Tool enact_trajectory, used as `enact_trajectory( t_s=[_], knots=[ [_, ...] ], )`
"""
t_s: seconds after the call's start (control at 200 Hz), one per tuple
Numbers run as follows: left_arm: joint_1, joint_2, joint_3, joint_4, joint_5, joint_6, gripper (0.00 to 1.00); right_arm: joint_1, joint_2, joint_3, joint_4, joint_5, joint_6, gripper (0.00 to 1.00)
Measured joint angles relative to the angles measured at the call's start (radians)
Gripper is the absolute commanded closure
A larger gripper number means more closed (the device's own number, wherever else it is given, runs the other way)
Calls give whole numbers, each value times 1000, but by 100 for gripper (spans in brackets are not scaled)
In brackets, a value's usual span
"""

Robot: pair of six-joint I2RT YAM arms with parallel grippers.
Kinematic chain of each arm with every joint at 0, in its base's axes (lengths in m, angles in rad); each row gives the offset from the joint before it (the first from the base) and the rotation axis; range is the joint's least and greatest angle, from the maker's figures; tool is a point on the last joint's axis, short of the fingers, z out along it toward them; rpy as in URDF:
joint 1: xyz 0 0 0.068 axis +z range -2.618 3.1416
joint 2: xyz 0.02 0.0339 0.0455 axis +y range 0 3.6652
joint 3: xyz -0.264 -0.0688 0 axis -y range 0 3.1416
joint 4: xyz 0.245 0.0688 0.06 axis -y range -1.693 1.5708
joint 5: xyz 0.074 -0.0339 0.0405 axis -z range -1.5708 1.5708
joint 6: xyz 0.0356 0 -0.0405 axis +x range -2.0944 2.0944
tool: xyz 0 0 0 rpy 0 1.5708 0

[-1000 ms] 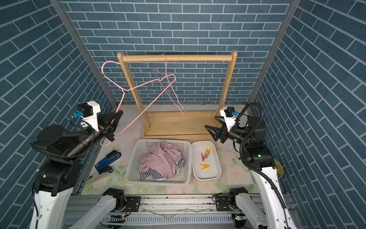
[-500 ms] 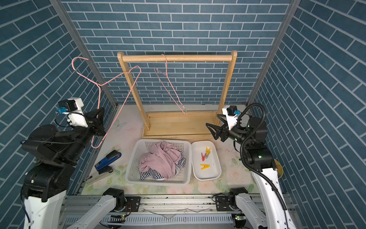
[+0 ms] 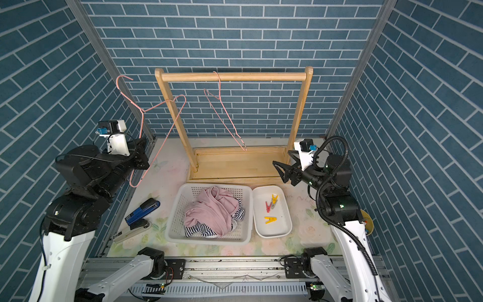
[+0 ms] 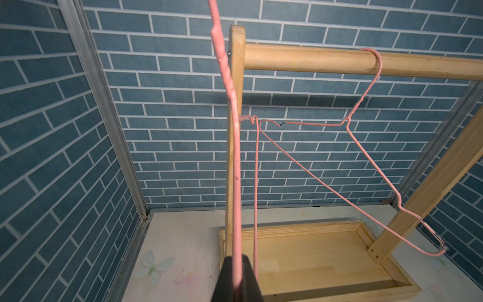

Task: Remove the clothespins securing tank tops to the hanger
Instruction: Place the hanger on the clothesline.

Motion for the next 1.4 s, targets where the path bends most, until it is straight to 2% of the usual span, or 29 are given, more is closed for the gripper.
enact_trajectory(
  t_s=[0.155,0.5,1.4],
  knots=[
    [-99,85,74,-19,-104,26,100,2,14,0,9,2,7,18],
    [-180,235,156,-26,-275,30,100,2,14,-7,10,24,7,18],
    [-182,525,370,19,-348,71,100,2,14,-44,-13,96,-5,16]
  ],
)
